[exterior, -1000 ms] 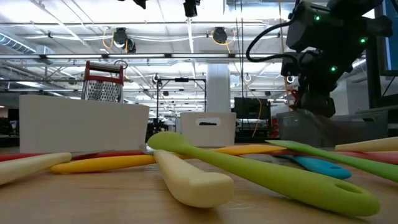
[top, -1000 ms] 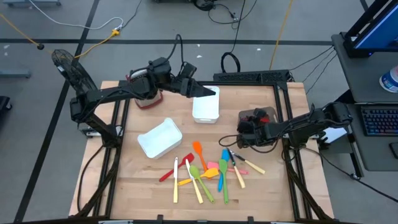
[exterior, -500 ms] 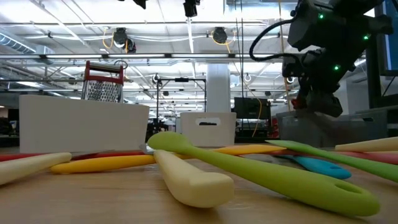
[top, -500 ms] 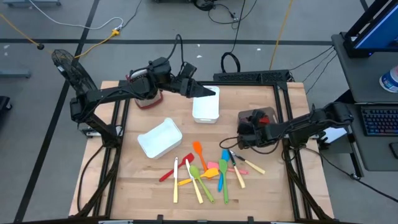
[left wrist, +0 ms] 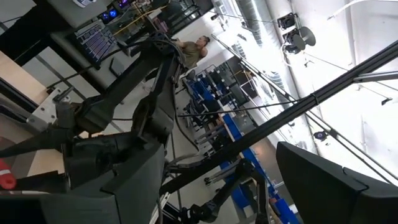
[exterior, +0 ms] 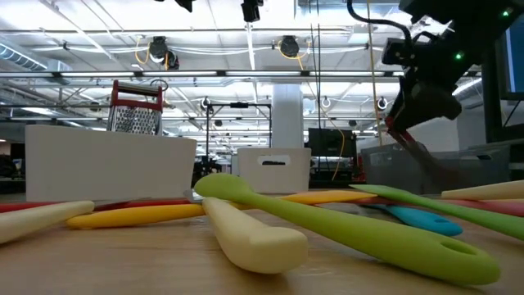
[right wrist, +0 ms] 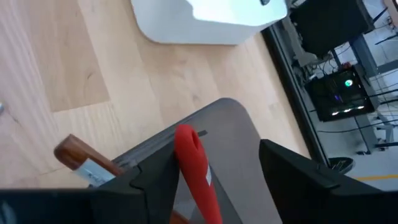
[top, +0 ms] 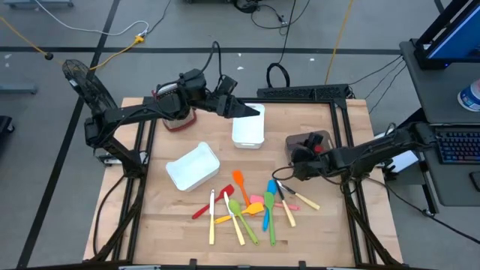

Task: Pick & Place Kitchen Items
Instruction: Put the red serving spoon into the black bin, then put the green serving spoon into the black bin

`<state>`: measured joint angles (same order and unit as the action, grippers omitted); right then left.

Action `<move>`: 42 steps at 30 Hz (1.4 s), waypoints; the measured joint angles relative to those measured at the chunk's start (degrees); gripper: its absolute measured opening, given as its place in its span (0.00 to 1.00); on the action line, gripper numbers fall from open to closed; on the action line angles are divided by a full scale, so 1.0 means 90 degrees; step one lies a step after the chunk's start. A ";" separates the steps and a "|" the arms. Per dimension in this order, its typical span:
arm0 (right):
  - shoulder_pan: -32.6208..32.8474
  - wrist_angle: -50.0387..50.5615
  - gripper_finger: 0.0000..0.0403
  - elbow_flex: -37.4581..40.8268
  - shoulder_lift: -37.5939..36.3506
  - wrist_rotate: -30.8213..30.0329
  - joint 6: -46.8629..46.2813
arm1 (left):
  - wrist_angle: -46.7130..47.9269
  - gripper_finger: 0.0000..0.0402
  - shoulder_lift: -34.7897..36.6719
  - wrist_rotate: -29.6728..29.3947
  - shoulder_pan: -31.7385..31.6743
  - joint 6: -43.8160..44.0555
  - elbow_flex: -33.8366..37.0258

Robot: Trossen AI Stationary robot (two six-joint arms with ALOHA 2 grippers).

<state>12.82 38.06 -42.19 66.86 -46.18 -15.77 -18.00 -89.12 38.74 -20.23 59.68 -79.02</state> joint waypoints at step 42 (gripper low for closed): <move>0.1016 -0.0581 0.50 0.0000 -0.2303 0.2656 -0.0673 | 0.2754 0.81 0.0000 -0.2161 0.2138 -0.1529 0.0000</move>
<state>21.96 32.83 -42.19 46.13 -22.28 -21.82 6.79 -89.12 19.30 -0.99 45.92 -79.02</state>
